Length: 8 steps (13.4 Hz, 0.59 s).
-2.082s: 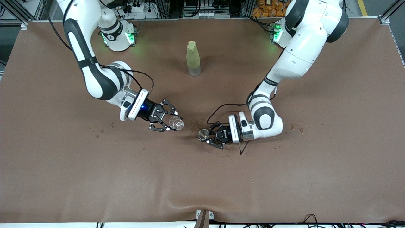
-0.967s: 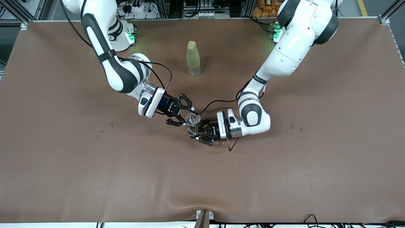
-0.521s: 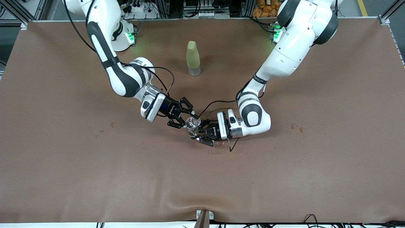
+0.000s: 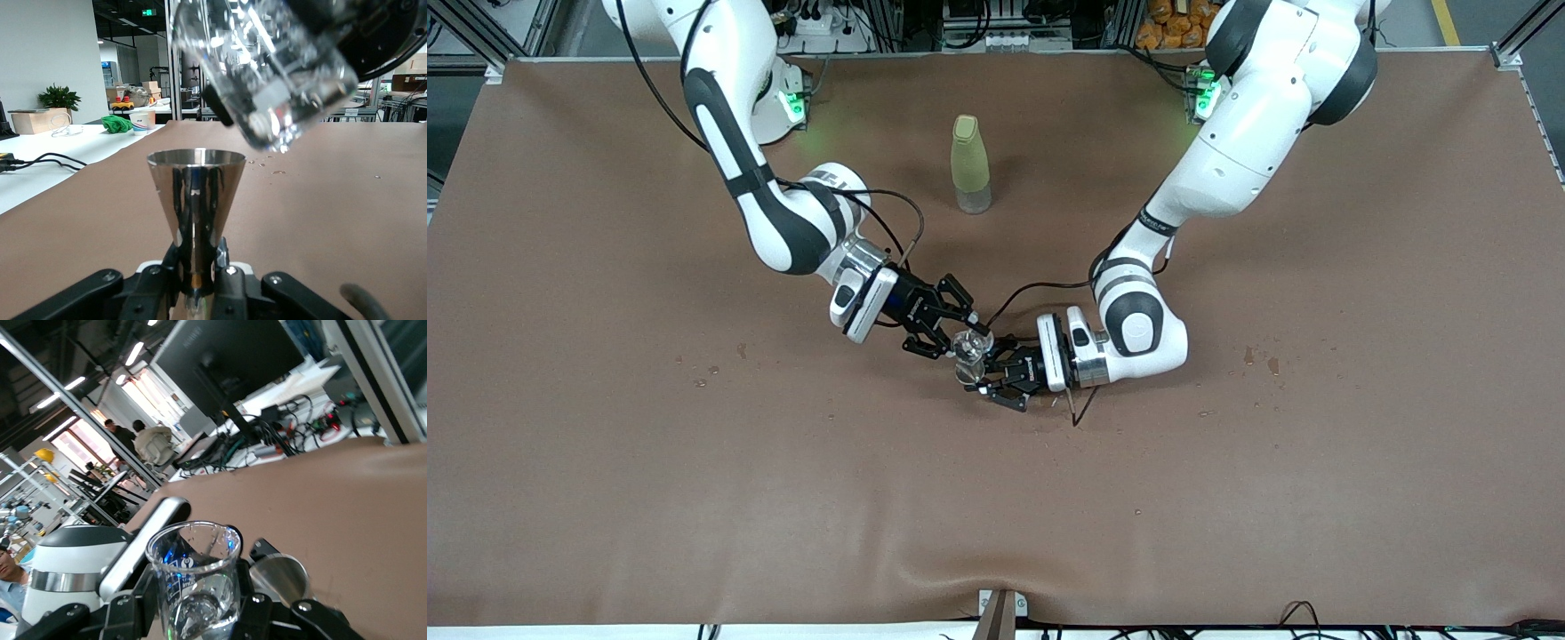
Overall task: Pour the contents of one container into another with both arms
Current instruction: 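Tilt the beaker with the right gripper over the jigger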
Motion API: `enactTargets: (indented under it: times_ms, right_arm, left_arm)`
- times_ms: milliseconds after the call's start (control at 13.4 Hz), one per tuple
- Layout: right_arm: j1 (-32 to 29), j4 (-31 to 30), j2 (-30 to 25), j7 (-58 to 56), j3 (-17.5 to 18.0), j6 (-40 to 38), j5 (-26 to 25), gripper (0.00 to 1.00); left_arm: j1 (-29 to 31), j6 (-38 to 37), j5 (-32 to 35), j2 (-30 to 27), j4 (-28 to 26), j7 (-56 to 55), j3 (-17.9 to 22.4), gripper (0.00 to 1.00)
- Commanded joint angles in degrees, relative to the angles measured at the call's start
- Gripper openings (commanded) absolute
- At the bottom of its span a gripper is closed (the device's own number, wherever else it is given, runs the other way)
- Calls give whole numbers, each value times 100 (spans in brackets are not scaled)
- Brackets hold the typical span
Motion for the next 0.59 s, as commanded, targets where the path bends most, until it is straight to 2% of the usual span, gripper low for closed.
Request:
enactTargets:
  times_ms: [0,521]
  right_arm:
    - [177,88,-50,455,-29,306,158,6]
    - [256,114,-85,1299,-29,402,158,6]
  left_arm:
    - [-73,59,-194,49,108,91,32,0]
    - [-73,59,-186,49,108,100,32,0]
